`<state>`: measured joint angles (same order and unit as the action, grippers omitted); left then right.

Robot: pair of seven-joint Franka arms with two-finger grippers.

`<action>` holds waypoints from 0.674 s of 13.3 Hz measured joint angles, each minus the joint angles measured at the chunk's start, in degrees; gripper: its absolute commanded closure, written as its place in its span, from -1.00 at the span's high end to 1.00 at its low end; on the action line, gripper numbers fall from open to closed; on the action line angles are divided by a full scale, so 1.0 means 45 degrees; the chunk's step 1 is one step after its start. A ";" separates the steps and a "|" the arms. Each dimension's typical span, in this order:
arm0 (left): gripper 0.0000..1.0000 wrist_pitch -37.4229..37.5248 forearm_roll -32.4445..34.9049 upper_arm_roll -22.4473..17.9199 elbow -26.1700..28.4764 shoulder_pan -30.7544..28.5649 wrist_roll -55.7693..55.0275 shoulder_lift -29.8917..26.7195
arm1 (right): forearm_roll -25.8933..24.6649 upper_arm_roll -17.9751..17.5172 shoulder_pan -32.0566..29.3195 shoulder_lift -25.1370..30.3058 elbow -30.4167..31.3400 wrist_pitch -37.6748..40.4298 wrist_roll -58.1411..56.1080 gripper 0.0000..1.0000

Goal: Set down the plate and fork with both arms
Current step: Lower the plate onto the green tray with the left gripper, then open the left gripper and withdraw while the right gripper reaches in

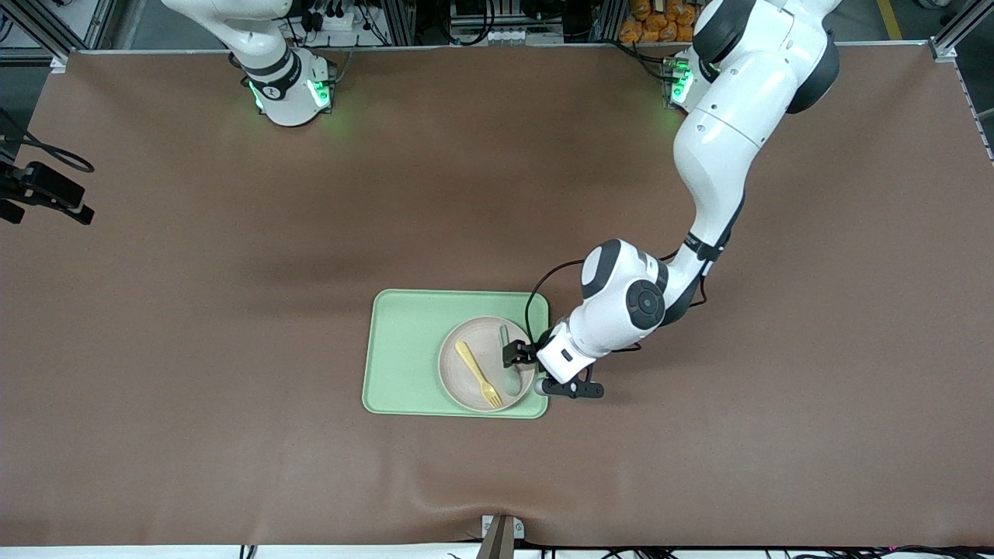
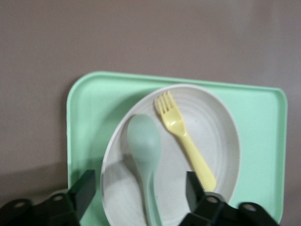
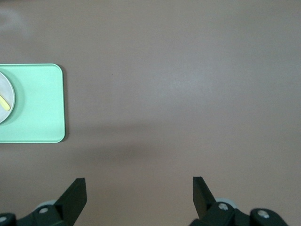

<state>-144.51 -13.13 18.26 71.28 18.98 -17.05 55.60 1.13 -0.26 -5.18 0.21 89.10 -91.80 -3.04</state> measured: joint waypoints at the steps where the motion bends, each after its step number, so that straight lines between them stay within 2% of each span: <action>1: 1.00 -0.0002 0.0032 -0.0018 -0.0050 -0.0058 0.0000 -0.0134 | 0.0006 -0.0041 0.0002 -0.0033 -0.0001 -0.0006 -0.0024 1.00; 6: 1.00 0.0024 0.0174 -0.0135 -0.0076 -0.0758 0.0000 -0.0904 | 0.0067 -0.0306 0.0566 -0.0141 -0.0007 -0.0036 -0.0127 1.00; 9: 1.00 0.0662 0.0456 -0.0148 -0.0079 -0.1560 0.0000 -0.1489 | 0.0075 -0.0332 0.1270 -0.0246 0.0006 0.0035 -0.0229 1.00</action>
<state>-141.54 -11.07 17.59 70.93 11.96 -17.05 48.90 1.47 -1.75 0.53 -0.89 89.13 -91.64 -4.08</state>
